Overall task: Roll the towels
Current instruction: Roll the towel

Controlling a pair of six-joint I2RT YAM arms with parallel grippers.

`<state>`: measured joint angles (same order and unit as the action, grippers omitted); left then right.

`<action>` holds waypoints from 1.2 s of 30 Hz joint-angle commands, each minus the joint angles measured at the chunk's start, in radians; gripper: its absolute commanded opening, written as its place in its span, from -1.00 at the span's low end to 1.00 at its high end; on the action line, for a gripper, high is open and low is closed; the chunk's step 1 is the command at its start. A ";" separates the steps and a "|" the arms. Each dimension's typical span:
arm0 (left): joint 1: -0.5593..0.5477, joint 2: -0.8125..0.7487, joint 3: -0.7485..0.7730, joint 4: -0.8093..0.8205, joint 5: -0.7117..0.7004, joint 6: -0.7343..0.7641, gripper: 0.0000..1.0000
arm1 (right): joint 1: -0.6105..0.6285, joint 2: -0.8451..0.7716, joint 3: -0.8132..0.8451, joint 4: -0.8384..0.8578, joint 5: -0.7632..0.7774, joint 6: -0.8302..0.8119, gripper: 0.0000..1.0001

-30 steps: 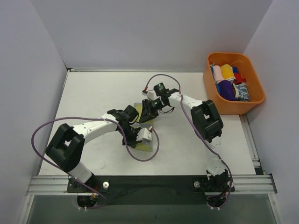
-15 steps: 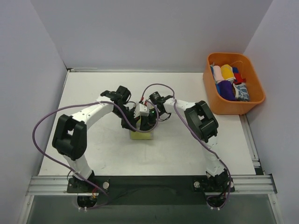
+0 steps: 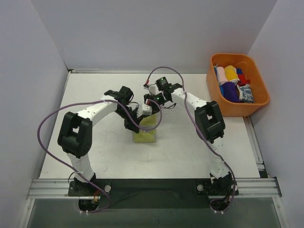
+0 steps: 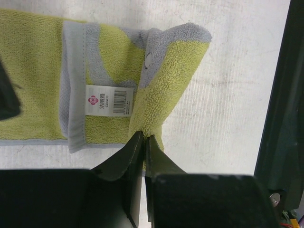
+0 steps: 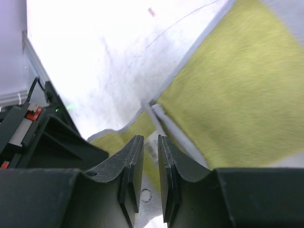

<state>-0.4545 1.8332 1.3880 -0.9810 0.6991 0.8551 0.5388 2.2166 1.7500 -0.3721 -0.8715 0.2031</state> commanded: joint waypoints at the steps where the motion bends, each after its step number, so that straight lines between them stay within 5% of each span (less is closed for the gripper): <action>1: 0.004 -0.025 0.008 -0.027 0.065 0.012 -1.00 | -0.022 -0.002 0.051 -0.059 0.066 -0.022 -0.60; 28: 0.023 0.172 0.088 0.261 -0.176 -0.191 -1.00 | 0.007 0.147 0.055 -0.071 0.105 -0.022 -0.75; 31: 0.020 0.189 0.080 0.275 -0.196 -0.174 -0.94 | -0.006 0.138 0.057 -0.071 0.101 -0.004 -0.66; 36: 0.019 0.186 0.048 0.291 -0.208 -0.153 -0.85 | -0.068 0.105 0.049 -0.070 0.036 0.081 -0.08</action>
<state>-0.4381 2.0125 1.4422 -0.7498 0.5243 0.6853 0.5224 2.3573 1.8046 -0.3958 -0.8459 0.2508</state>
